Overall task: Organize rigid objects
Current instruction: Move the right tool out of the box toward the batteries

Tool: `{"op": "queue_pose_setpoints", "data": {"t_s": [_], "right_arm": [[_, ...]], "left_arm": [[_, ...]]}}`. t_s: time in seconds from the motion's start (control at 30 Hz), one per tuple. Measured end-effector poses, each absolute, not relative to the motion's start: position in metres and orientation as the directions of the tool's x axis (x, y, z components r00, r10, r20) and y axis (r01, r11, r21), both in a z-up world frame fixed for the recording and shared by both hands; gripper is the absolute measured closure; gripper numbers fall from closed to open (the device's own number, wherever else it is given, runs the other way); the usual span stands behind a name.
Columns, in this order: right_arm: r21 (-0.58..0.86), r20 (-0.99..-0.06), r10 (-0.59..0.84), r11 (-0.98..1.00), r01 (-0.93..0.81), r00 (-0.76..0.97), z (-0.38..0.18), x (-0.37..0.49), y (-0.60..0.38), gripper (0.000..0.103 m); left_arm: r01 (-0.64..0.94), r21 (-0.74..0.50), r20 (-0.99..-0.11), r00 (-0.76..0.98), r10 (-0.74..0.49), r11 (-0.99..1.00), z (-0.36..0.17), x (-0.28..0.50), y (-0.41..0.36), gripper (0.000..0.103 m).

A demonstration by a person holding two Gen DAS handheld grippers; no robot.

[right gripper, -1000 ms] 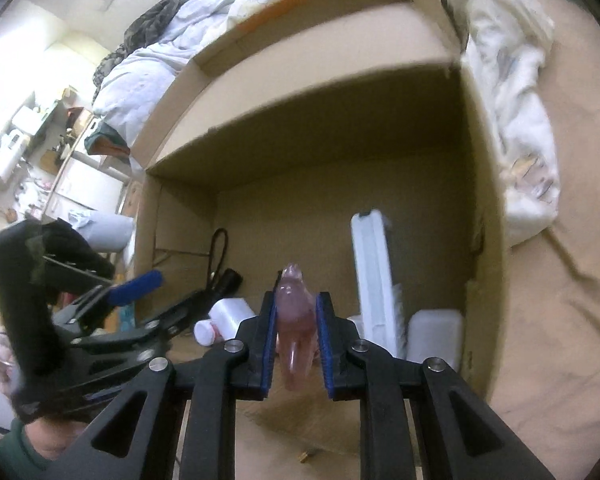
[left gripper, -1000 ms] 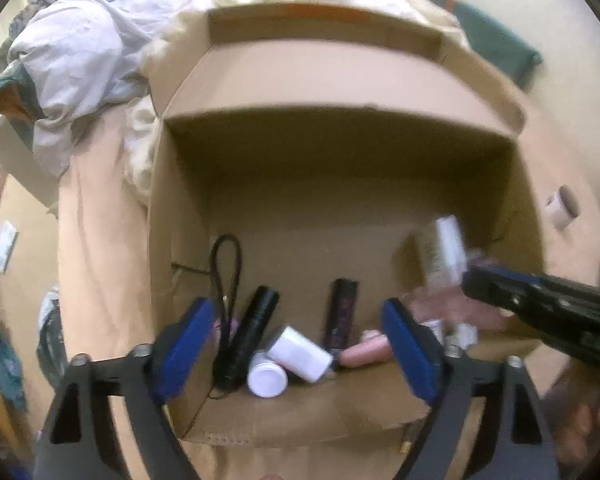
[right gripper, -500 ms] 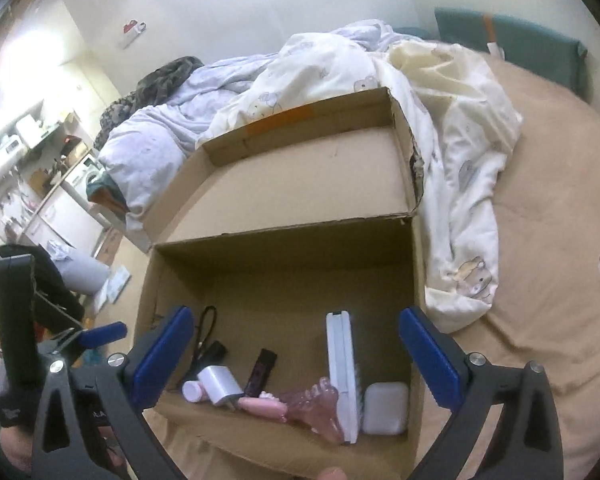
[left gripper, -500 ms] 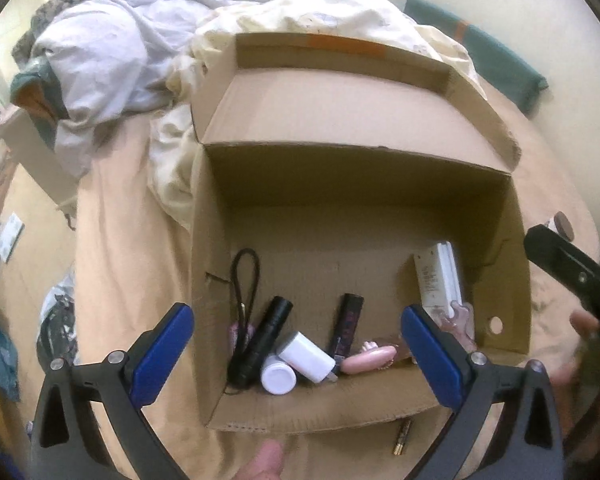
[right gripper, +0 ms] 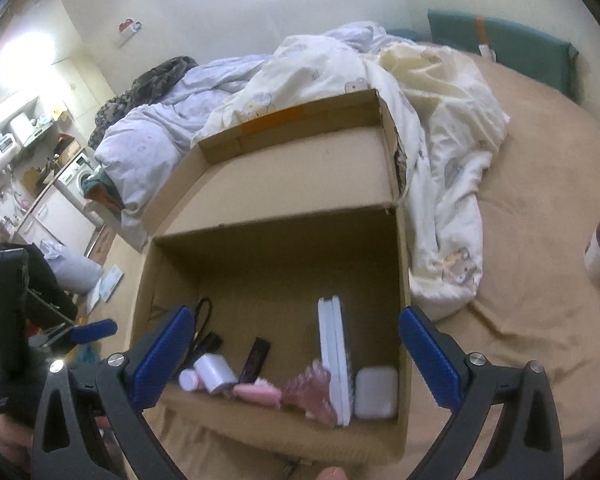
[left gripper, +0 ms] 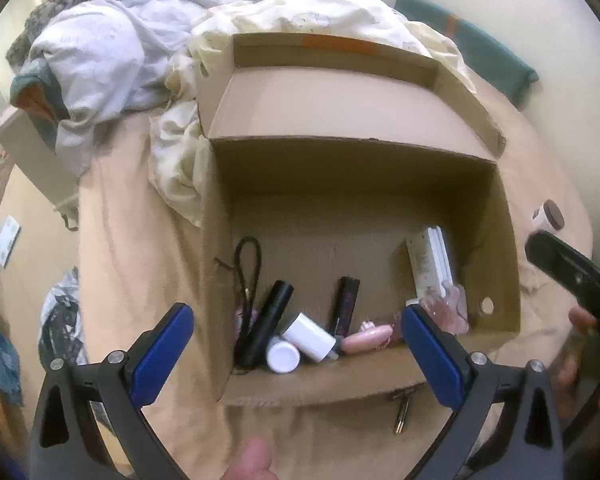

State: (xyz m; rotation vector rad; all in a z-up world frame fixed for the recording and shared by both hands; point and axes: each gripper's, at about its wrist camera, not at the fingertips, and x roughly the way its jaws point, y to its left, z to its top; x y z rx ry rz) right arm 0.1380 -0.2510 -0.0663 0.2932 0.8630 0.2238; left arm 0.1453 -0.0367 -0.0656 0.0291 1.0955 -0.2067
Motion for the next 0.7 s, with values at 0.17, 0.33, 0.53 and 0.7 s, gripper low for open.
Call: {"op": "queue_pose_setpoints", "data": {"t_s": [0.17,0.33,0.53,0.7], "right_arm": [[0.339,-0.718,0.302,0.939,-0.063,0.627,-0.055,0.117,-0.254,0.000],[0.325,-0.713,0.295,0.943,-0.073,0.637,-0.049,0.092,-0.258,0.000],[0.321,-0.746,0.269,0.947,-0.025,0.610,-0.068,0.078,-0.269,0.000],[0.309,-0.778,0.259,0.951,-0.010,0.573,-0.083,0.072,-0.273,0.000]], "left_arm": [[0.162,-0.085,-0.869,0.471,-0.153,0.983,-0.042,0.132,-0.024,0.000],[0.178,-0.052,-0.887,0.445,-0.128,0.983,-0.041,0.111,-0.023,0.000],[0.140,-0.046,-0.911,0.400,-0.099,0.989,-0.061,0.084,-0.015,0.000],[0.094,-0.083,-0.919,0.379,-0.113,0.992,-0.076,0.069,-0.007,0.000]]}}
